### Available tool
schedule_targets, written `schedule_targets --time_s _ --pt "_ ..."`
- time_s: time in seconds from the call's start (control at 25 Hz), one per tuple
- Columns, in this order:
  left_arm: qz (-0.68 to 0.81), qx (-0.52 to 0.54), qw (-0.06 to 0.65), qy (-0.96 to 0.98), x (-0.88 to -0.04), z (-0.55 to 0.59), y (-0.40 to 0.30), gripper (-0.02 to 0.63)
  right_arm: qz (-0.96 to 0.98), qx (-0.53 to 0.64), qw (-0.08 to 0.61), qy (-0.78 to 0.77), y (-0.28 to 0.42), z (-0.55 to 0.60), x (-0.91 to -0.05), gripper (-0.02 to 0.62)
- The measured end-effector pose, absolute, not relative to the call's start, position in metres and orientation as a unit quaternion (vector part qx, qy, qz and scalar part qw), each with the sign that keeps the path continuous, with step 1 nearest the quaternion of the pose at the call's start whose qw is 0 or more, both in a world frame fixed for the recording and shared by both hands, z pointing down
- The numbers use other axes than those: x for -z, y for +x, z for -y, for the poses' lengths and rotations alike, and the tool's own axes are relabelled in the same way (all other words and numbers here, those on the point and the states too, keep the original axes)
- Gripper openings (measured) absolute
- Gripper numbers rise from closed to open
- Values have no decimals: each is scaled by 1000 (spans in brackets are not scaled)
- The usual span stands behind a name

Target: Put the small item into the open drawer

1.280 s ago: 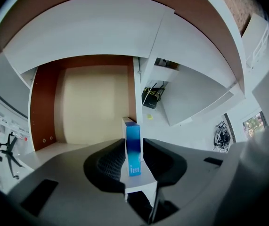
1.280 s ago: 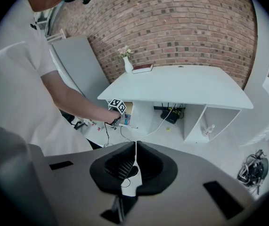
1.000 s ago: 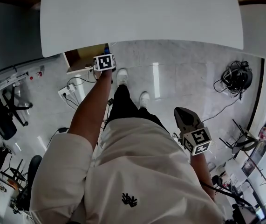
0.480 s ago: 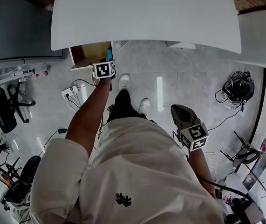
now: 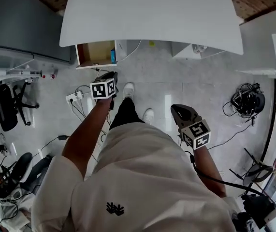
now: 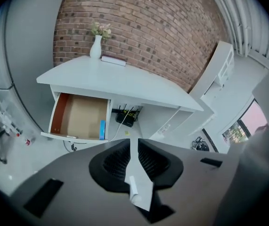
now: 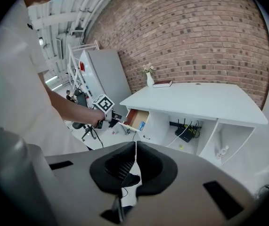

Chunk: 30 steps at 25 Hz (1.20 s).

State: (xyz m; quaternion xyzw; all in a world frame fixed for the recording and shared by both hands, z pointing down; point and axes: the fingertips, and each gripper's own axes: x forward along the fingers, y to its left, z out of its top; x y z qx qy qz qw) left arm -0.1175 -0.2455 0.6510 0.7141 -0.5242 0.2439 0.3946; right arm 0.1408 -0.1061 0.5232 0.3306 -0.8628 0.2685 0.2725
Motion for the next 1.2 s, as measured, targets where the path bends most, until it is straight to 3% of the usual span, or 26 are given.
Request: schedule_targets --time_s 0.6,1.2 --pt "435 -191 368 799 -539 66 -24 31 896 -222 247 294 179 22 -487 32" --pt "373 -187 330 847 -491 22 20 31 906 -213 227 287 172 -13 -472 32"
